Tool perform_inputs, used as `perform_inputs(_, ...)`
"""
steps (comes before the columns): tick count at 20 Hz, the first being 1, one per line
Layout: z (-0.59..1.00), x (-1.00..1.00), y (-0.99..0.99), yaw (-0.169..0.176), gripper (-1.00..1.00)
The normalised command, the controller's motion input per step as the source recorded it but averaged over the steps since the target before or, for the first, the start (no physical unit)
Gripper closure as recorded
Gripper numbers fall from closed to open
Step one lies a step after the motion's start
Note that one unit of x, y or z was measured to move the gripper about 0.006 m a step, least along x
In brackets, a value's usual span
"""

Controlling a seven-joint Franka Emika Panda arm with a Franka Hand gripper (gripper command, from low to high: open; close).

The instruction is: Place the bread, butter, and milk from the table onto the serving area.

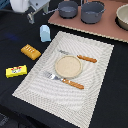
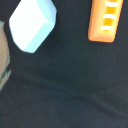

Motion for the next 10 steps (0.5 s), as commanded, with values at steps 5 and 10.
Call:
perform_inputs(5,-0.5,-0.23,-0.41,0.0,-1.0)
perform_inputs(10,-0.51,-0.28,-0.45,0.0,-1.0)
